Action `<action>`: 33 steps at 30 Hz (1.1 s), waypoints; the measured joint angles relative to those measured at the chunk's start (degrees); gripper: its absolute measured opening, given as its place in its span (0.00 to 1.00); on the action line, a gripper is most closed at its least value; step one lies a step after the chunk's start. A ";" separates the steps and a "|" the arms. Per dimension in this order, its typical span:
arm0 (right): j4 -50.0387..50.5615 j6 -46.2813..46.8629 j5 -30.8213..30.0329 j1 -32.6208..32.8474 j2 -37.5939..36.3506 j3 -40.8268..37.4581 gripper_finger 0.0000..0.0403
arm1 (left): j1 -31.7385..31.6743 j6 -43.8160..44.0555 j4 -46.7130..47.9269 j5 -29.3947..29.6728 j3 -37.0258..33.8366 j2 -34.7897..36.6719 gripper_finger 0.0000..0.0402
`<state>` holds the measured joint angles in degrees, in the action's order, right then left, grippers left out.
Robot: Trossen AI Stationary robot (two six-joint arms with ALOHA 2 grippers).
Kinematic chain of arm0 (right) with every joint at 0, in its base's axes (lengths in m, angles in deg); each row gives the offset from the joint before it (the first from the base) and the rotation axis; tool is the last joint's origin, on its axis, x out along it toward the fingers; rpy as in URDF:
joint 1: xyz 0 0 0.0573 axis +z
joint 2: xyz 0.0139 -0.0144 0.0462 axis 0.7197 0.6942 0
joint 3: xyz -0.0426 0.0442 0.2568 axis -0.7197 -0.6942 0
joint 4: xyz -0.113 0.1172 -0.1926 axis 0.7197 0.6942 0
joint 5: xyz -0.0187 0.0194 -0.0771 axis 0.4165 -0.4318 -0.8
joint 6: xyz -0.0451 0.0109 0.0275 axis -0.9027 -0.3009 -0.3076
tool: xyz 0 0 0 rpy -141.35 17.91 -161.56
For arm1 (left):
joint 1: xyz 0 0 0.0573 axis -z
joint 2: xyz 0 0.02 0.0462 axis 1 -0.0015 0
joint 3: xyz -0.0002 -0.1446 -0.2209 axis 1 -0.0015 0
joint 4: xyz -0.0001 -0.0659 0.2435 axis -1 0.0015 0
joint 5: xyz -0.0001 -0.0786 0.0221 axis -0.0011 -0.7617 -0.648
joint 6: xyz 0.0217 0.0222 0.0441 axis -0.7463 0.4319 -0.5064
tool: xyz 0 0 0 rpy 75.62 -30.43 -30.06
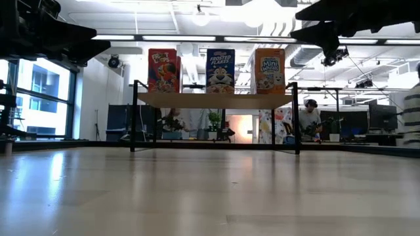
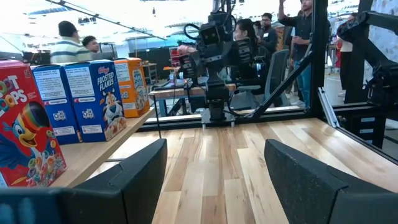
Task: Stack cereal on shelf
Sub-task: Return to Home Position
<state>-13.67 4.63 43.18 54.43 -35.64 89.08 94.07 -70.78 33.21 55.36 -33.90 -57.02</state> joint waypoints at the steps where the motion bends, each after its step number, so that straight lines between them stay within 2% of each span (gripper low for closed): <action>1: -0.40 -0.23 -1.66 1.36 0.80 0.00 0.60 | 0.00 0.00 0.00 0.01 0.00 0.00 0.65; 7: 0.26 -3.14 -6.37 5.62 1.56 -0.02 0.60 | 0.00 0.00 0.00 0.01 0.00 -0.01 0.65; 21: 13.36 -6.23 -4.97 5.91 -7.90 -0.37 0.60 | -0.02 0.00 0.00 0.00 0.00 0.00 0.65; 28: 0.40 -8.43 -4.49 5.91 -16.26 -12.28 0.60 | -0.02 0.00 0.00 0.02 0.00 0.00 0.65; 33: -3.02 -9.46 -4.49 5.87 -23.15 -18.26 0.60 | 0.00 0.00 0.00 0.00 0.00 -0.01 0.65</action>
<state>-16.68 -4.83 38.69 60.29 -58.79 70.82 94.08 -70.78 33.21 55.35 -33.90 -57.03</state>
